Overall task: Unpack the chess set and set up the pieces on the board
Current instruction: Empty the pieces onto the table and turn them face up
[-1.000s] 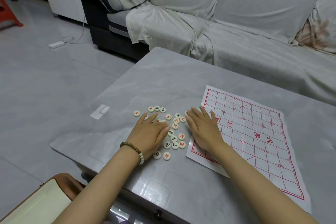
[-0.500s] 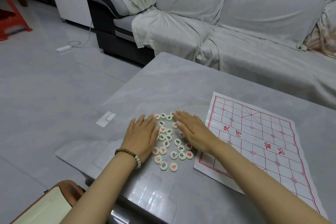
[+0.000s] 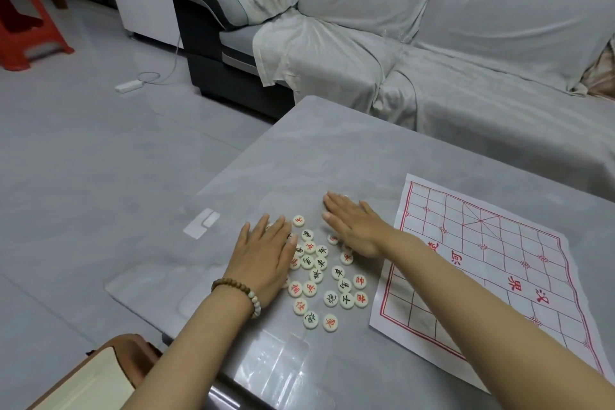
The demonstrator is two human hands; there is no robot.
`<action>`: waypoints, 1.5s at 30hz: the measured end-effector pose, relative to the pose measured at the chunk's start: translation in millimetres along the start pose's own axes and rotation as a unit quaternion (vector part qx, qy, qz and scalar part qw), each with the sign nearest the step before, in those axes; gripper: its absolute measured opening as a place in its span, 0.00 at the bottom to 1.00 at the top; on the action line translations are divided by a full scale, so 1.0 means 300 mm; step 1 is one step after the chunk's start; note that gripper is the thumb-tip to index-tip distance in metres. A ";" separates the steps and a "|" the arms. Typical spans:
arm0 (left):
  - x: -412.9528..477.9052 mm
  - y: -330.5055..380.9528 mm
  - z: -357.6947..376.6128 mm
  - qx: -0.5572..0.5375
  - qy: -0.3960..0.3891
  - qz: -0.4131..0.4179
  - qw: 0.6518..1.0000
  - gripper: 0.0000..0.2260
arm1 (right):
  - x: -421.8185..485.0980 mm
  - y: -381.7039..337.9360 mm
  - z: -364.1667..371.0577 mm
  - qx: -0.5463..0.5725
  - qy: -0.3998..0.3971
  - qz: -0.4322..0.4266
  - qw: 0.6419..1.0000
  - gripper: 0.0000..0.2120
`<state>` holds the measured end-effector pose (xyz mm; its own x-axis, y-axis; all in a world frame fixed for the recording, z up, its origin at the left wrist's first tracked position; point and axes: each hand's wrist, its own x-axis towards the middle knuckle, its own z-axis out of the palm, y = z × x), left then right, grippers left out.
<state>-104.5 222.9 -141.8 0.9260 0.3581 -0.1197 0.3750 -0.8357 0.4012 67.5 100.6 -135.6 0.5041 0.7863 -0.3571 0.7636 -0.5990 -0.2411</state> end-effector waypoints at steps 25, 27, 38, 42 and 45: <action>0.017 0.008 0.028 0.033 -0.019 0.033 0.999 0.22 | -0.101 -0.021 0.039 0.033 0.089 -0.057 0.994 0.22; 0.023 0.012 0.024 0.028 -0.011 0.031 0.999 0.21 | -0.123 -0.016 0.061 0.005 0.089 -0.064 0.994 0.23; -0.006 -0.041 -0.007 0.025 -0.003 -0.010 1.000 0.22 | -0.180 -0.101 0.081 0.022 0.071 -0.103 0.992 0.23; -0.006 -0.035 -0.009 0.014 -0.004 -0.007 1.000 0.21 | -0.138 -0.105 0.076 -0.001 0.046 -0.090 0.995 0.23; -0.004 -0.028 -0.004 0.008 -0.016 0.000 1.000 0.22 | -0.092 -0.070 0.045 0.025 0.057 -0.041 0.997 0.24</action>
<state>-108.7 230.0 -143.9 0.9267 0.3449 -0.1491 0.3756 -0.8427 0.3857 32.2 89.4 -132.7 0.4858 0.8430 -0.2309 0.7844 -0.5370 -0.3103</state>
